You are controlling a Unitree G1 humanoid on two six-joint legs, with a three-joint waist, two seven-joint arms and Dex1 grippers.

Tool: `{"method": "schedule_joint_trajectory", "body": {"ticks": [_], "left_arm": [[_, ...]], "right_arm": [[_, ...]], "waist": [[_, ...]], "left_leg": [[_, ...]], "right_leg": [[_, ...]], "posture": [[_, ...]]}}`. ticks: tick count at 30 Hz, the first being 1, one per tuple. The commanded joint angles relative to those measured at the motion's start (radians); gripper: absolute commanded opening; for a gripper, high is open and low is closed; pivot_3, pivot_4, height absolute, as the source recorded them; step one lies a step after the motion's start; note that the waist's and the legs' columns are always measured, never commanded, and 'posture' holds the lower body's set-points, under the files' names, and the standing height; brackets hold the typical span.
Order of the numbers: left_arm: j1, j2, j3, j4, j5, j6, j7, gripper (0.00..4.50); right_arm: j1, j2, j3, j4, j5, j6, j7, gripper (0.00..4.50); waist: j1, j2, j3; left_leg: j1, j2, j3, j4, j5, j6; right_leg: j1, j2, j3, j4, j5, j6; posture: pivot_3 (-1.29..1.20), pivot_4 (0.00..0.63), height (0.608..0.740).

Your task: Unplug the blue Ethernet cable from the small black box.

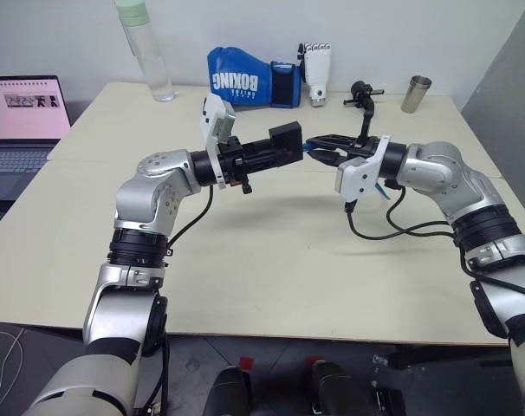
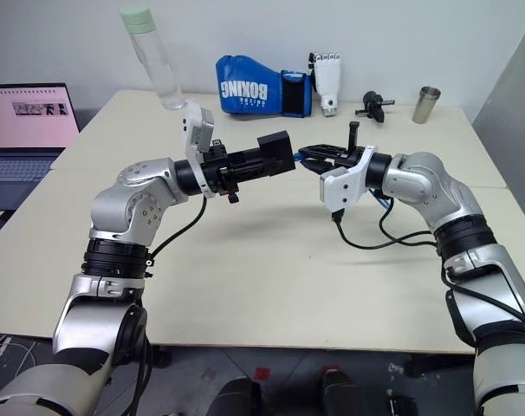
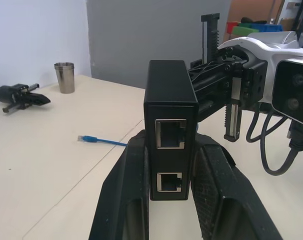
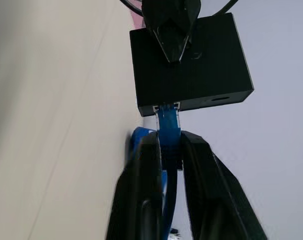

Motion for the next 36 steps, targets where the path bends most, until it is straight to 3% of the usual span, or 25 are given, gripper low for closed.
{"method": "schedule_joint_trajectory", "body": {"ticks": [1,6,8,11,12,13,16,24,36], "left_arm": [[-0.039,0.004,0.021,-0.019,-0.024,0.013,-0.015,0.78],[-0.053,0.024,0.023,-0.006,-0.031,0.035,-0.062,0.78],[-0.052,0.044,0.017,-0.007,-0.032,0.042,-0.101,0.78],[-0.047,0.068,0.013,-0.006,-0.038,0.049,-0.154,0.78],[-0.049,0.070,0.016,-0.006,-0.046,0.055,-0.167,0.78],[-0.053,0.070,0.019,-0.006,-0.054,0.062,-0.174,0.78],[-0.069,0.065,0.020,0.003,-0.059,0.060,-0.188,0.78],[-0.098,0.062,0.018,0.014,-0.062,0.068,-0.229,0.78],[-0.100,0.072,0.009,0.001,-0.057,0.089,-0.262,0.78]], "right_arm": [[0.000,-0.005,-0.027,-0.089,0.163,0.079,0.156,1.74],[0.017,-0.030,-0.057,-0.183,0.375,0.275,0.402,2.88],[0.011,-0.058,-0.094,-0.217,0.479,0.439,0.506,3.28],[-0.056,-0.128,-0.160,-0.280,0.697,0.986,0.665,4.00],[-0.088,-0.150,-0.181,-0.294,0.778,1.189,0.700,4.06],[-0.111,-0.159,-0.198,-0.304,0.833,1.331,0.715,4.43],[-0.148,-0.145,-0.253,-0.297,0.927,1.584,0.702,4.48],[-0.102,-0.039,-0.317,-0.334,1.024,1.852,0.649,4.48],[-0.083,0.055,-0.314,-0.320,0.963,1.773,0.596,4.48]], "waist": [[0.000,0.000,0.000],[0.001,0.000,0.000],[0.001,0.000,0.000],[0.003,0.001,0.000],[0.005,0.002,0.001],[0.005,0.003,0.002],[0.006,0.003,0.002],[0.002,0.004,0.002],[0.002,0.004,0.002]], "left_leg": [[0.000,0.000,0.000,0.000,0.000,0.000],[0.000,0.000,-0.001,0.000,0.000,0.000],[0.000,0.000,-0.001,0.000,0.000,0.000],[0.000,0.000,-0.001,0.000,-0.001,0.001],[0.000,0.000,-0.001,0.000,-0.001,0.001],[0.000,0.000,-0.002,0.001,-0.001,0.002],[0.000,0.000,-0.002,0.001,-0.002,0.004],[-0.001,0.000,-0.002,0.000,-0.002,0.004],[-0.002,0.000,-0.003,0.000,-0.002,0.004]], "right_leg": [[0.000,0.000,0.000,0.000,0.000,0.000],[0.001,0.000,-0.001,0.000,0.000,0.000],[0.001,0.000,-0.001,0.000,0.000,0.000],[0.001,0.000,-0.002,0.000,0.000,0.000],[0.001,0.000,-0.002,0.000,0.000,0.000],[0.001,-0.001,-0.002,0.000,0.000,0.000],[0.001,0.000,-0.003,0.000,0.000,0.000],[-0.001,0.002,-0.003,0.001,0.000,-0.001],[-0.001,0.002,-0.004,0.000,0.000,0.000]], "posture": [[0.00,0.150,0.740],[0.00,0.150,0.740],[0.00,0.150,0.740],[0.00,0.150,0.740],[0.00,0.150,0.740],[0.00,0.150,0.740],[0.00,0.150,0.740],[0.00,0.150,0.740],[0.00,0.150,0.740]]}}
